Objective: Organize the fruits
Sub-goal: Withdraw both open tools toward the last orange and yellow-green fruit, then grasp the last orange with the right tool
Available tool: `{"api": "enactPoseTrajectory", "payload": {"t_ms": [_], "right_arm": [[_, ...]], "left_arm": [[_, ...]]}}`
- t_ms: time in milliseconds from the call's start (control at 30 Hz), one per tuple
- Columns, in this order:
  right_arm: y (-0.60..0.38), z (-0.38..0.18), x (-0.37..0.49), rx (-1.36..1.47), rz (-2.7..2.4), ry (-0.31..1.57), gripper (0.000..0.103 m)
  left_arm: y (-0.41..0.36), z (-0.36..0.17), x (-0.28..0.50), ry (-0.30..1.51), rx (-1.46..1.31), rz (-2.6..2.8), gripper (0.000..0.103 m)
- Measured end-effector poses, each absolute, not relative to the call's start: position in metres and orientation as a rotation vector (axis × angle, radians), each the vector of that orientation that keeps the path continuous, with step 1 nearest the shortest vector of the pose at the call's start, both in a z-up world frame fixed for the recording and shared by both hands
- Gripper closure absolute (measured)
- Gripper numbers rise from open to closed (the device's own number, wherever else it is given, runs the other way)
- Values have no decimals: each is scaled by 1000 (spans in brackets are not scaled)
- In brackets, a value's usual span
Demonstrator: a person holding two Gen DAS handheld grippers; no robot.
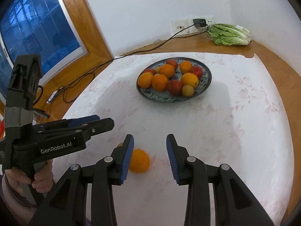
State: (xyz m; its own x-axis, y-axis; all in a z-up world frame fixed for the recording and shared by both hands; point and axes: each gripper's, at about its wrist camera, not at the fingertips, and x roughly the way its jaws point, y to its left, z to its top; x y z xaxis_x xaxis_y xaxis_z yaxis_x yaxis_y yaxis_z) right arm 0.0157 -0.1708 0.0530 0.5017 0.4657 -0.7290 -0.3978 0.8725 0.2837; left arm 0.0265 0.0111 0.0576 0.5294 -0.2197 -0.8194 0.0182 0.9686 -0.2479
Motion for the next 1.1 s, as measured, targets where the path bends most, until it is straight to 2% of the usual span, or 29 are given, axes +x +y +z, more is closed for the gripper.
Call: {"api": "enactPoseTrajectory", "payload": {"t_ms": [367, 467, 1100], "right_arm": [[-158, 39, 2, 53, 548, 942, 65], [-155, 35, 0, 44, 541, 945, 61], [-149, 18, 6, 49, 536, 981, 61]], "left_arm": [[19, 48, 16, 1025, -230, -116, 58], [20, 44, 14, 1030, -236, -115, 58], [20, 43, 12, 1025, -242, -122, 58]]}}
